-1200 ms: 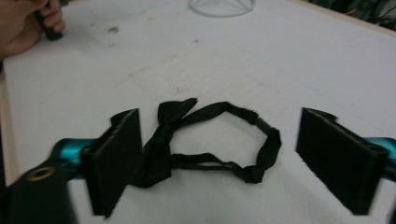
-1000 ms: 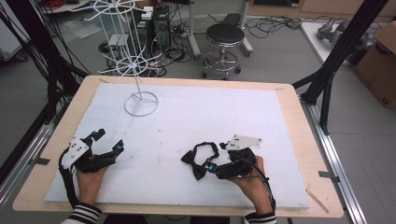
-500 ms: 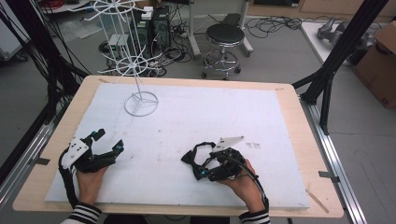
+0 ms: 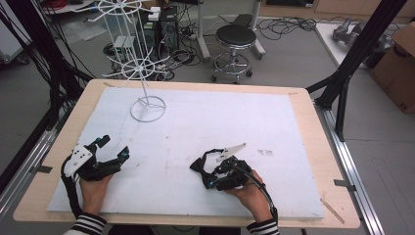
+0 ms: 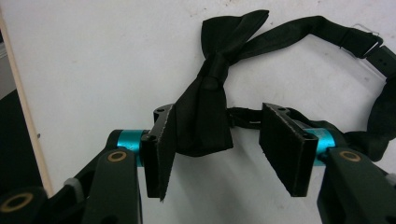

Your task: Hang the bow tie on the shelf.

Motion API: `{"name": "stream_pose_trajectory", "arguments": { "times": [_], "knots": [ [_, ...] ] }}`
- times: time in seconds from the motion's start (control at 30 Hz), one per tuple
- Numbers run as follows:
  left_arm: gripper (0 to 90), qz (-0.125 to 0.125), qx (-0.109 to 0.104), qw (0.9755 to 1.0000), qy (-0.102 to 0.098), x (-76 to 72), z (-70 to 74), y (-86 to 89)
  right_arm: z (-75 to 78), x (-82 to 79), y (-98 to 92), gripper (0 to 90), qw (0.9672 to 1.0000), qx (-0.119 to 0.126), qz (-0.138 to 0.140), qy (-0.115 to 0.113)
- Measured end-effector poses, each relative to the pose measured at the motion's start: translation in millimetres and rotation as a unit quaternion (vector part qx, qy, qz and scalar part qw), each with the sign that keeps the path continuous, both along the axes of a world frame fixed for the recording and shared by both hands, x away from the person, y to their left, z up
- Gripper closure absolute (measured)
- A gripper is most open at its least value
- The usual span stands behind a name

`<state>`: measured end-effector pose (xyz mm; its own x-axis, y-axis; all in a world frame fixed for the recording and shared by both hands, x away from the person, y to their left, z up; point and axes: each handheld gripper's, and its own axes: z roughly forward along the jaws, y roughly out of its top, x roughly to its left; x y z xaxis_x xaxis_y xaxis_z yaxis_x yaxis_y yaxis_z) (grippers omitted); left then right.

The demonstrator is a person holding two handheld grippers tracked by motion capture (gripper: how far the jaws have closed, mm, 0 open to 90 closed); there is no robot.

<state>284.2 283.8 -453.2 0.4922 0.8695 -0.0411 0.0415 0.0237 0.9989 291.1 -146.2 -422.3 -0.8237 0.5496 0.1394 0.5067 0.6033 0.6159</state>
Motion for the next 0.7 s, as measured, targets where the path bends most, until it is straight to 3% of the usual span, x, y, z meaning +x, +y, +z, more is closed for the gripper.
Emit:
{"name": "stream_pose_trajectory", "arguments": {
  "times": [0.2, 0.7],
  "knots": [
    [14.4, 0.0, 0.001, 1.0, -0.001, 0.0, 0.0, -0.1, -1.0, -1.1, 1.1, 51.2, 0.9999, -0.015, -0.001, 0.007],
    [14.4, -0.001, 0.001, 1.0, -0.001, 0.0, 0.0, 0.0, -2.1, 0.0, 3.5, 65.1, 0.9996, -0.018, -0.006, 0.023]
  ]
}}
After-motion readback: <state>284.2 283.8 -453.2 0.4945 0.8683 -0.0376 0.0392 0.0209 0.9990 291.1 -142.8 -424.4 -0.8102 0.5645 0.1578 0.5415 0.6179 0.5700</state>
